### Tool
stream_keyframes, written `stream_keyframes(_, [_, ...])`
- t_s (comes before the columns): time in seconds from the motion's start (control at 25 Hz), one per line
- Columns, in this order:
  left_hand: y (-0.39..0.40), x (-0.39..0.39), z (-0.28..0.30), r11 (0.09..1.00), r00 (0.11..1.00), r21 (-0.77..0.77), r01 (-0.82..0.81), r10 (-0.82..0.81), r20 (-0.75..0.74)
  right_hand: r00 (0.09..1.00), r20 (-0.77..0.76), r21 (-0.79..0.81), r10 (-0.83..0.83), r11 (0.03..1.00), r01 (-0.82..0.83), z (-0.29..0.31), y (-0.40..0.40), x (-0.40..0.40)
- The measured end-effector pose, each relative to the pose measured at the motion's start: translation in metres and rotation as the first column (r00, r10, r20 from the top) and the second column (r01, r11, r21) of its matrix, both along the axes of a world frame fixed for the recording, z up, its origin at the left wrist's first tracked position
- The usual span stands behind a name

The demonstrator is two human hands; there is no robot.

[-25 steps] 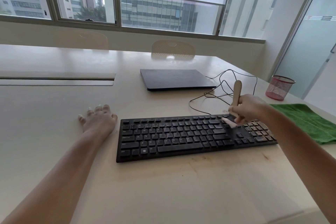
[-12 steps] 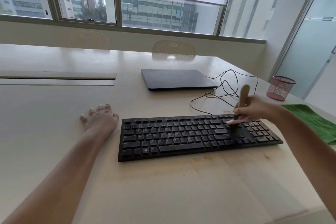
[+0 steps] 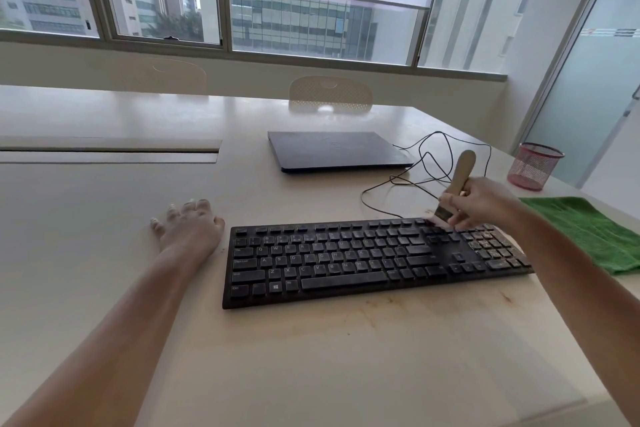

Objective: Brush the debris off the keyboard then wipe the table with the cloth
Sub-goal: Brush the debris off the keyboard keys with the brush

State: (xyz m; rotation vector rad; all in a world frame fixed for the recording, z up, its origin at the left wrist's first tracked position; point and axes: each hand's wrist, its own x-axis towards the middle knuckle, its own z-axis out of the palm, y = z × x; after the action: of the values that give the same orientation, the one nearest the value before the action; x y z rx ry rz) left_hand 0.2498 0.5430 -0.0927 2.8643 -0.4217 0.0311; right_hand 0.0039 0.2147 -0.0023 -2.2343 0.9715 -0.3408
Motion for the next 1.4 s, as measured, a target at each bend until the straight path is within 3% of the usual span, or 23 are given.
stream_keyframes(0.08, [0.000, 0.000, -0.001, 1.000, 1.000, 0.010, 0.000, 0.000, 0.008, 0.982, -0.190, -0.012, -0.020, 1.000, 0.018, 0.009, -0.001, -0.007])
stream_keyframes(0.16, [0.000, 0.000, -0.002, 1.000, 1.000, 0.004, 0.000, 0.000, 0.020, 0.958, -0.287, 0.003, -0.001, 1.000, 0.001, 0.021, 0.005, -0.012])
stream_keyframes(0.2, [0.000, 0.000, -0.001, 1.000, 1.000, -0.002, -0.001, 0.001, 0.020, 0.964, -0.264, -0.018, 0.005, 1.000, -0.010, 0.025, 0.008, -0.012])
stream_keyframes(0.28, [0.000, 0.000, -0.001, 1.000, 1.000, -0.005, -0.001, 0.001, 0.014, 0.996, -0.071, -0.091, 0.057, 0.994, -0.063, 0.026, 0.013, -0.009])
stream_keyframes(0.36, [-0.001, 0.000, -0.001, 1.000, 1.000, -0.007, 0.002, -0.002, 0.009, 0.977, 0.148, 0.007, 0.153, 0.988, -0.156, 0.020, 0.025, -0.004])
stream_keyframes(0.44, [-0.001, 0.001, -0.002, 1.000, 1.000, -0.012, -0.004, 0.004, 0.011, 0.962, 0.177, 0.130, 0.209, 0.964, -0.233, 0.009, 0.034, -0.002])
stream_keyframes(0.52, [0.000, 0.001, -0.002, 1.000, 1.000, -0.009, -0.007, 0.007, 0.007, 0.980, 0.038, 0.027, 0.196, 0.980, -0.197, 0.002, 0.023, -0.007])
stream_keyframes(0.64, [0.000, 0.001, -0.002, 1.000, 1.000, -0.005, -0.003, 0.003, 0.007, 0.977, -0.209, -0.299, -0.041, 0.954, -0.024, 0.014, -0.005, -0.021])
stream_keyframes(0.72, [0.000, 0.000, -0.002, 1.000, 1.000, 0.002, -0.007, 0.007, 0.011, 0.971, -0.210, -0.396, -0.110, 0.918, 0.018, 0.019, -0.009, -0.021])
stream_keyframes(0.76, [-0.001, 0.000, -0.002, 1.000, 1.000, 0.003, -0.004, 0.004, 0.014, 0.986, -0.161, -0.341, -0.054, 0.940, -0.004, 0.018, -0.007, -0.017])
stream_keyframes(0.88, [0.000, -0.001, -0.001, 1.000, 1.000, -0.003, -0.003, 0.003, 0.013, 0.994, 0.034, 0.085, 0.106, 0.991, -0.108, 0.012, 0.001, -0.012])
stream_keyframes(0.92, [0.000, -0.001, -0.001, 1.000, 1.000, -0.005, -0.001, 0.001, 0.012, 0.993, 0.036, 0.095, 0.114, 0.989, -0.117, 0.010, -0.005, -0.014])
stream_keyframes(1.04, [0.000, 0.000, -0.002, 1.000, 1.000, -0.002, -0.004, 0.004, 0.015, 0.996, -0.089, -0.080, 0.012, 0.997, -0.020, 0.008, -0.041, -0.023])
stream_keyframes(1.2, [-0.001, -0.001, -0.001, 1.000, 1.000, -0.008, -0.003, 0.003, 0.013, 0.983, -0.119, 0.023, -0.143, 0.989, 0.146, 0.009, -0.077, -0.037])
stream_keyframes(1.28, [-0.001, -0.002, -0.001, 1.000, 1.000, -0.005, -0.006, 0.006, 0.014, 0.972, -0.081, -0.022, -0.220, 0.975, 0.219, 0.013, -0.083, -0.036])
stream_keyframes(1.4, [-0.001, -0.001, 0.000, 1.000, 1.000, -0.013, -0.002, 0.002, 0.011, 0.967, 0.098, -0.092, -0.233, 0.966, 0.242, 0.013, -0.077, -0.029])
